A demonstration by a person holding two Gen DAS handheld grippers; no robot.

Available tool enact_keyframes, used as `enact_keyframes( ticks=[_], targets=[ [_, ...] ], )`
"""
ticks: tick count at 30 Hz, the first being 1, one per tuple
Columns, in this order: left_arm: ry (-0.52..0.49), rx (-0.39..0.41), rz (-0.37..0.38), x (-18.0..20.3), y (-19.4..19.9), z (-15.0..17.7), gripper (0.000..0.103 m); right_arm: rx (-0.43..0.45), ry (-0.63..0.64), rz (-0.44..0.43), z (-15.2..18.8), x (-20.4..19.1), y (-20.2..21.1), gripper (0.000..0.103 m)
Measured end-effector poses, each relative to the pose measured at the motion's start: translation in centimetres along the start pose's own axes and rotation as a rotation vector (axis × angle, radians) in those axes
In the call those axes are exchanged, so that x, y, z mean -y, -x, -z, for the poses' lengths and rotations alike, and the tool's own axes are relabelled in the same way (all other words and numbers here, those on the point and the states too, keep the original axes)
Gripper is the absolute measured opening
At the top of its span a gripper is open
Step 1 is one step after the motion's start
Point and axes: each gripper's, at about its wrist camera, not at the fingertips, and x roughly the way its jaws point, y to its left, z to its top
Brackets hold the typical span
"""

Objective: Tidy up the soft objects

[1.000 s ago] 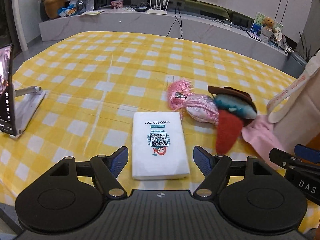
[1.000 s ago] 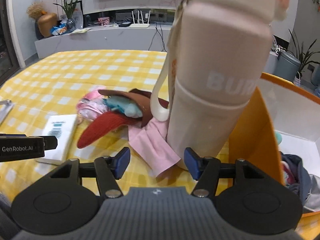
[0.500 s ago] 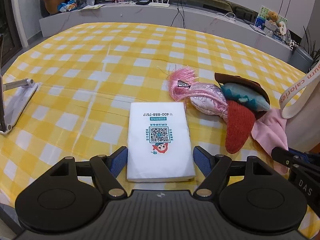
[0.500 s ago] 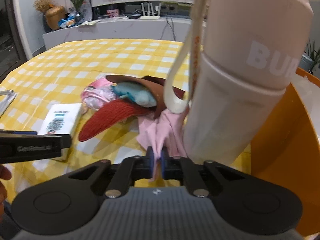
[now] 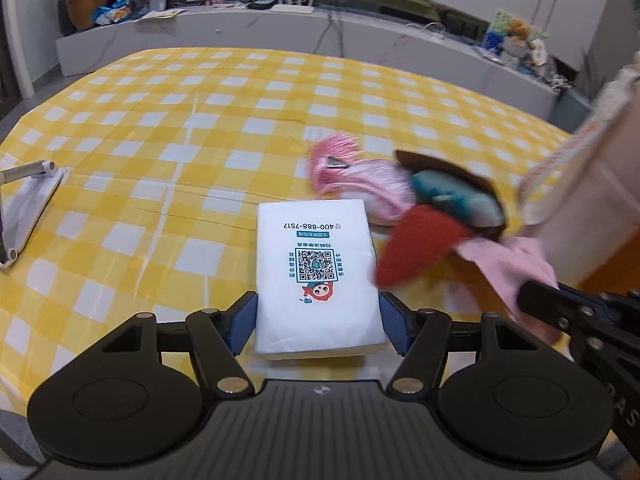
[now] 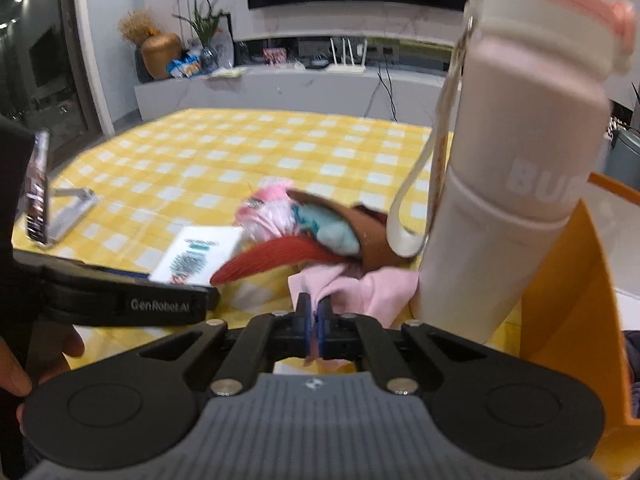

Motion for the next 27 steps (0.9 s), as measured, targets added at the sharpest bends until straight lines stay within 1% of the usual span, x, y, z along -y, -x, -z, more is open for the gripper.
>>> enact_keyframes(
  ticks=[2,5,8,10,13,15,17,18,19,20,21,23,25,27],
  targets=[
    [-0.002,0.003,0.031,0.3,1.3,0.3,0.075,0.016,-0.004,-0.020,0.1,-0.3,1.4,0.000],
    [0.004,-0.011,0.073,0.5,2.7,0.9,0.075,0.016,-0.017,-0.050,0.7,-0.5,3.2,0.000],
    [0.007,-0.057,0.093,0.3,3.1,1.8,0.075,0.002,-0.019,-0.073,1.7,-0.6,4.4,0.000],
    [0.006,-0.084,0.104,0.1,2.9,2.3,0.075,-0.022,-0.009,-0.060,2.3,-0.7,4.5,0.000],
    [-0.013,-0.108,0.088,0.1,2.3,2.7,0.075,-0.082,-0.020,-0.013,2.9,-0.3,3.8,0.000],
    [-0.020,-0.107,0.078,0.1,2.1,2.9,0.077,-0.115,-0.040,0.025,3.3,0.3,3.0,0.002],
    [-0.035,-0.102,0.062,0.1,1.6,3.1,0.080,-0.129,-0.055,0.059,3.6,0.5,2.3,0.008],
    [-0.035,-0.103,0.055,0.0,1.6,3.1,0.085,-0.132,-0.060,0.069,3.8,0.9,2.2,0.012],
    [-0.032,-0.099,0.054,0.0,1.4,3.2,0.086,-0.133,-0.067,0.068,3.8,1.1,2.1,0.031],
    [-0.030,-0.093,0.056,-0.1,1.4,3.1,0.086,-0.131,-0.072,0.066,3.7,1.2,2.0,0.055],
    [-0.032,-0.086,0.062,0.0,1.3,3.1,0.087,-0.127,-0.071,0.064,3.6,1.2,1.8,0.062],
    [-0.045,-0.075,0.047,0.2,1.1,3.0,0.088,-0.129,-0.045,0.058,3.3,1.0,1.1,0.069],
    [-0.051,-0.059,0.024,0.3,1.0,2.9,0.088,-0.151,-0.019,0.059,3.1,0.7,0.0,0.077],
    [-0.035,-0.050,0.022,0.2,0.7,2.6,0.089,-0.167,-0.012,0.056,2.9,0.7,-1.1,0.077]
  ],
)
